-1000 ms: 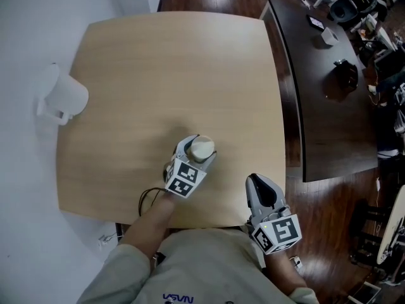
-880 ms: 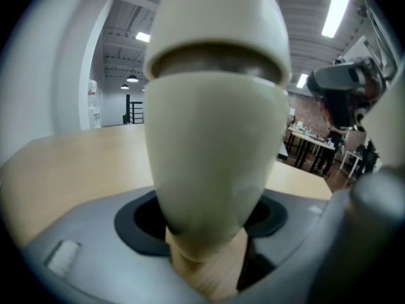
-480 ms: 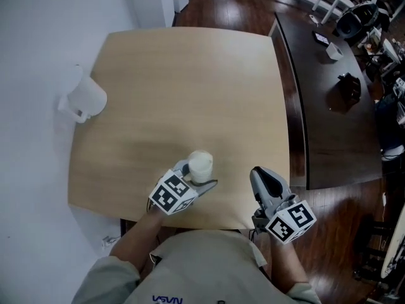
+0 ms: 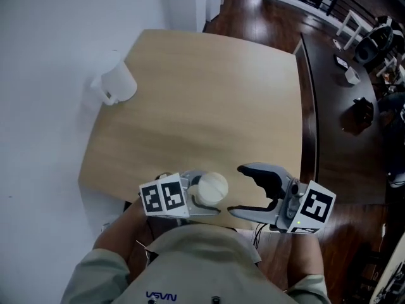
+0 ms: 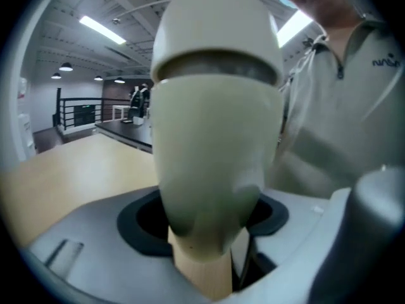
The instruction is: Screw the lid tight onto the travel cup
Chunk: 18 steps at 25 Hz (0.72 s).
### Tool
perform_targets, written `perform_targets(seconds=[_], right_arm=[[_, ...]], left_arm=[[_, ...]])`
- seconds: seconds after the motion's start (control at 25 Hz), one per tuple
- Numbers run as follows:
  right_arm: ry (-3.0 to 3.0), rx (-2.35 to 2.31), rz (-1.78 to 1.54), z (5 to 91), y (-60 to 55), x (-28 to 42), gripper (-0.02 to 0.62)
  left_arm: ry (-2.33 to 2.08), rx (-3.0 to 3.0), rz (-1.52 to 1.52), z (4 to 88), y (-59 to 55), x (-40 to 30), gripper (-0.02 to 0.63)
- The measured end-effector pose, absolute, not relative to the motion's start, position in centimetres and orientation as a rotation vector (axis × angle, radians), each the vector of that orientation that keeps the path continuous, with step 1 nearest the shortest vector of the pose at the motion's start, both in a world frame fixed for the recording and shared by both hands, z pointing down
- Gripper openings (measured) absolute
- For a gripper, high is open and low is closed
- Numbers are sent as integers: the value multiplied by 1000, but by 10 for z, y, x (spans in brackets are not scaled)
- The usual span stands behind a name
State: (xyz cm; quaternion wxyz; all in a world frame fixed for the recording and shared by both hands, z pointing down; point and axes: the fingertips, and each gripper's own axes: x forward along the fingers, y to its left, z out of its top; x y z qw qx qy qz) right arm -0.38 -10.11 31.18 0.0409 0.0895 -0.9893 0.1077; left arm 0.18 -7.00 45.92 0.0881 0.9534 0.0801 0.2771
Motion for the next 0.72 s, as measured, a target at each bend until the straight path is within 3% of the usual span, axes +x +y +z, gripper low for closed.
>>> perform_targets(seconds=[0.36, 0.6, 0.72], right_arm=[[-2984, -212, 201, 286, -64, -53, 330], [-2978, -212, 194, 292, -59, -64, 327], [-2994, -123, 199, 294, -66, -61, 290]], left_arm=[[602, 2837, 867, 433, -25, -7, 315], [612, 2843, 883, 434, -24, -8, 316], [542, 2855, 884, 436, -34, -5, 316]])
